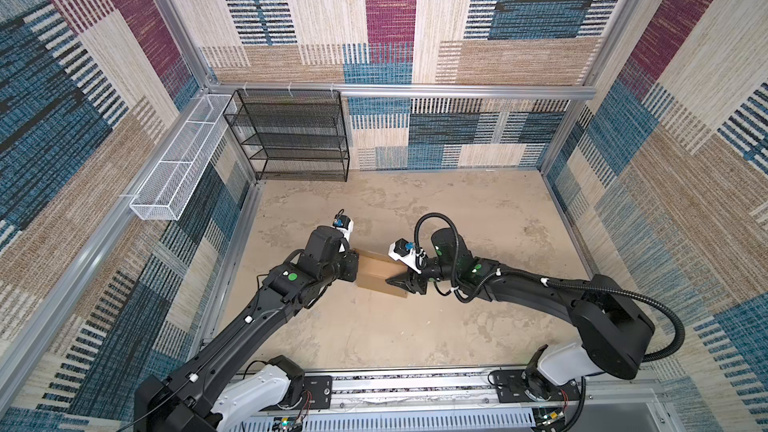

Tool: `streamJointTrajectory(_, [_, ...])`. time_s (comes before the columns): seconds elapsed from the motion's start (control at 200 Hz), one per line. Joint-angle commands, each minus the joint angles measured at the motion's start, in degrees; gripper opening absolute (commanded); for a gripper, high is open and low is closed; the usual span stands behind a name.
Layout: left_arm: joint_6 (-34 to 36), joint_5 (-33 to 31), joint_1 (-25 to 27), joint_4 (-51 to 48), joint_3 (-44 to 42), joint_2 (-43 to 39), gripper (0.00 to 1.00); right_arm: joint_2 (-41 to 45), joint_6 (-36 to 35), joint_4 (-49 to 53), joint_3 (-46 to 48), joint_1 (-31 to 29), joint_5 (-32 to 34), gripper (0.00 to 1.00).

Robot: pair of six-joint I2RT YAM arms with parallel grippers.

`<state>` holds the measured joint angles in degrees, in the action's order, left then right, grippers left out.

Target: Fold the paper box

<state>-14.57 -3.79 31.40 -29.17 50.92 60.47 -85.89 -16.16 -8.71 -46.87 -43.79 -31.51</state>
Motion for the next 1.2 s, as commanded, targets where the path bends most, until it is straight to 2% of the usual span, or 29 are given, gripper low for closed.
streamJointTrajectory(0.0, [1.06,1.36,-0.02,-1.02,0.47,0.95,0.24,-0.07,-0.62,-0.33,-0.76,-0.07,-0.74,0.27])
streamJointTrajectory(0.135, [-0.15,1.86,-0.02,-0.76,-0.01,-0.10,0.15,0.01,-0.62,-0.17,-0.76,-0.02,-0.30,0.27])
streamJointTrajectory(0.406, [-0.80,1.43,-0.02,-1.13,-0.94,-1.58,0.12,-0.15,-0.45,-0.25,-0.90,-0.02,-0.04,0.27])
streamJointTrajectory(0.866, [-1.69,0.92,-0.02,2.50,-4.49,-1.29,0.00,-0.51,-0.40,0.57,-1.55,-0.07,-0.23,0.27])
streamJointTrajectory(1.006, [-1.25,0.37,-0.02,2.97,-5.04,-1.66,0.00,-0.75,-0.63,0.95,-1.75,-0.02,-0.35,0.27])
streamJointTrajectory(1.197, [-1.69,0.29,-0.02,3.35,-5.45,-1.23,0.00,-0.87,-0.59,1.16,-2.01,-0.06,-0.50,0.37])
